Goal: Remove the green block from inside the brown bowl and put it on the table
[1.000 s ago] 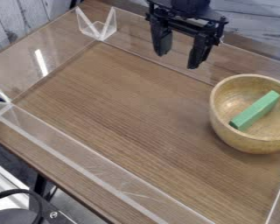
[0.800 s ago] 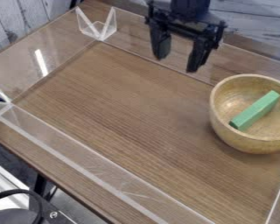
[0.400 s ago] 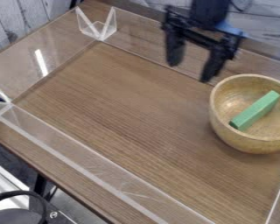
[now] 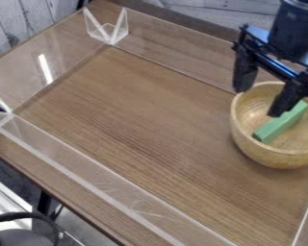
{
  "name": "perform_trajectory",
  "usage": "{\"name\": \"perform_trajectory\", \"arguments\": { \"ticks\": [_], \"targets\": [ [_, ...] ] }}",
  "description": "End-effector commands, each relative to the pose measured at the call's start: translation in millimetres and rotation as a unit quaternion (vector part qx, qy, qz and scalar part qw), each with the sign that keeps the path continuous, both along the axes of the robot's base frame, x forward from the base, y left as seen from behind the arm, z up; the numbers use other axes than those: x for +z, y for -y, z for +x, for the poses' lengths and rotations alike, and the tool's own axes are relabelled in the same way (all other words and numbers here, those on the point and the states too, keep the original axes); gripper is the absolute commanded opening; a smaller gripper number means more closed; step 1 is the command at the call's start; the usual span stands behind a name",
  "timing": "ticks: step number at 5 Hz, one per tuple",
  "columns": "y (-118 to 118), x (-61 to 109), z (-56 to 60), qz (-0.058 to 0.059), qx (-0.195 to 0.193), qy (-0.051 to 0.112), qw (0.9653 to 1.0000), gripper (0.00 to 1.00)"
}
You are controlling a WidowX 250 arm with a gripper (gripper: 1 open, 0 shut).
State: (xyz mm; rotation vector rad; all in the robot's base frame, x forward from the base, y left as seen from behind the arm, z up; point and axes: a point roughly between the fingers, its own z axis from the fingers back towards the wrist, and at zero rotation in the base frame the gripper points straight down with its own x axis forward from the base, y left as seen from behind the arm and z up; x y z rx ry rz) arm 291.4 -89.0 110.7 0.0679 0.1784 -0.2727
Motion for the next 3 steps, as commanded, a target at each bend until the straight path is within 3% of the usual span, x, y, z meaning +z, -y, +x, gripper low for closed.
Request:
{"name": "perform_trajectory", "arguments": {
  "ticks": [1,3],
  "targets": [
    [8.9,8.6,17.3,-0.008,-0.01,0.048,0.9988,1.0],
    [17.2,-4.9,22.1,-0.045,-0.002,0.053,0.9976,1.0]
  ]
}}
